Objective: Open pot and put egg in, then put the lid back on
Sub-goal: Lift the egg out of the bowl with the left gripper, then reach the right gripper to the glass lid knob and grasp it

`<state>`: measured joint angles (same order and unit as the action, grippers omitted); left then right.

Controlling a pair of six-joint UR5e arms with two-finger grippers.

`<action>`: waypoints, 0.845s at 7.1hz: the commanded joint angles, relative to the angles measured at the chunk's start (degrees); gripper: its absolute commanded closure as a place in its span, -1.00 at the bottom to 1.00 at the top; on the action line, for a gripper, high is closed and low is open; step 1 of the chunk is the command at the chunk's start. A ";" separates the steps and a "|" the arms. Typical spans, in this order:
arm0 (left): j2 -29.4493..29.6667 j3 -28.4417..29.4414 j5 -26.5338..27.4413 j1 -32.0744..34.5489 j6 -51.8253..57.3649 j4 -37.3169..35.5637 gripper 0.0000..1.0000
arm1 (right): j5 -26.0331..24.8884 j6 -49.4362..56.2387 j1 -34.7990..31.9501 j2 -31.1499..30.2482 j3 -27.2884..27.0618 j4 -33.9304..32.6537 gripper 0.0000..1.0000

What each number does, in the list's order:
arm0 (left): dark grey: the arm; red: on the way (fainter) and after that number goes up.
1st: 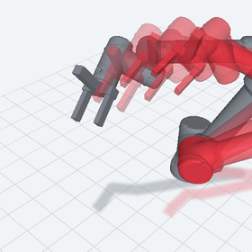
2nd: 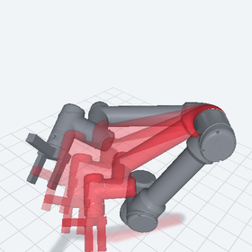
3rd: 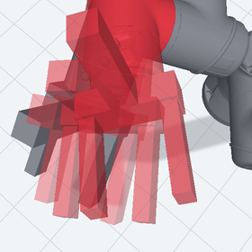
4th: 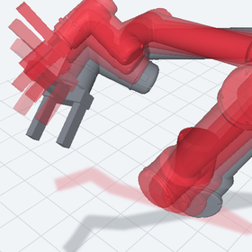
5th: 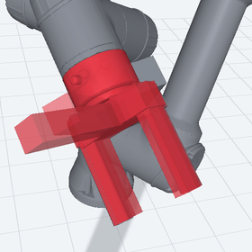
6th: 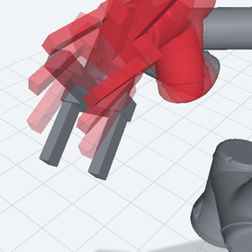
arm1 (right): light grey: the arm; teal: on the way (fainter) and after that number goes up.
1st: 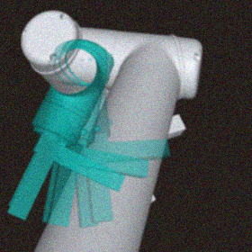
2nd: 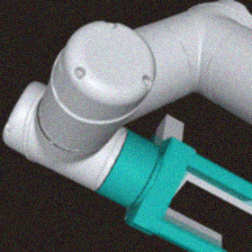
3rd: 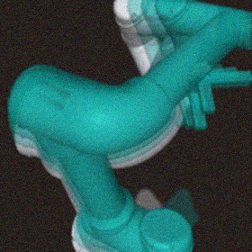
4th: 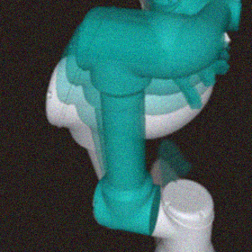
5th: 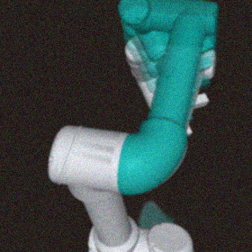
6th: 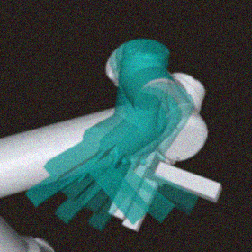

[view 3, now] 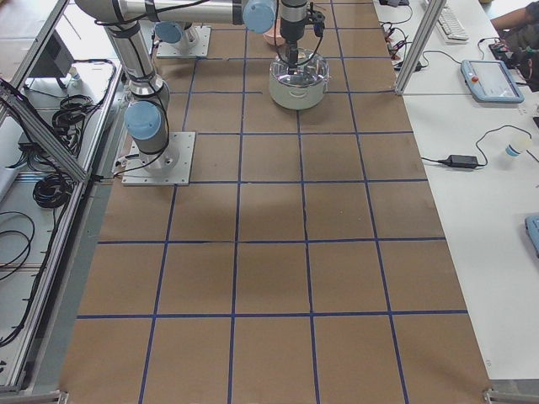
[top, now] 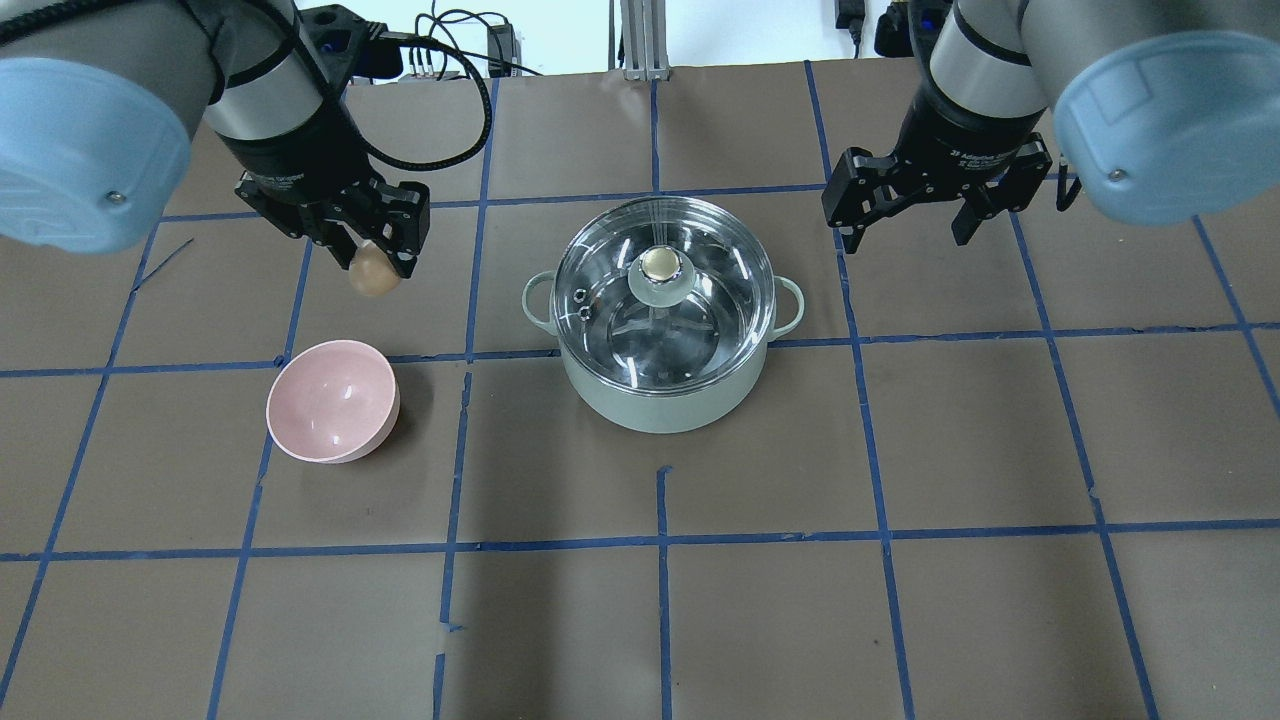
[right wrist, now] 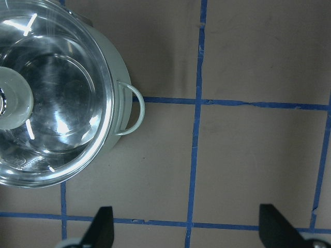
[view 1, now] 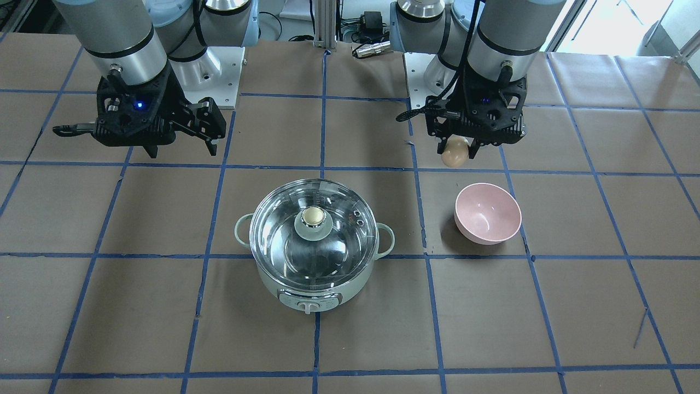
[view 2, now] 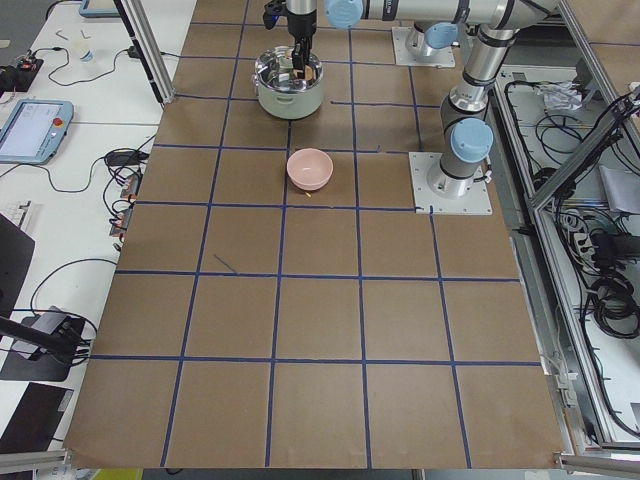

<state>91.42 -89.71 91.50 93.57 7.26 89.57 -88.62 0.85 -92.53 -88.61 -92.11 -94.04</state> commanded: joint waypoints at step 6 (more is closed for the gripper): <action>-0.54 -0.12 -0.36 0.30 -0.67 -0.01 0.93 | 0.90 -17.90 -12.62 5.69 2.10 -9.45 -1.00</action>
<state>90.95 -89.77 91.22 93.87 6.53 89.56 -87.73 -8.64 -98.62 -86.20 -91.02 -99.09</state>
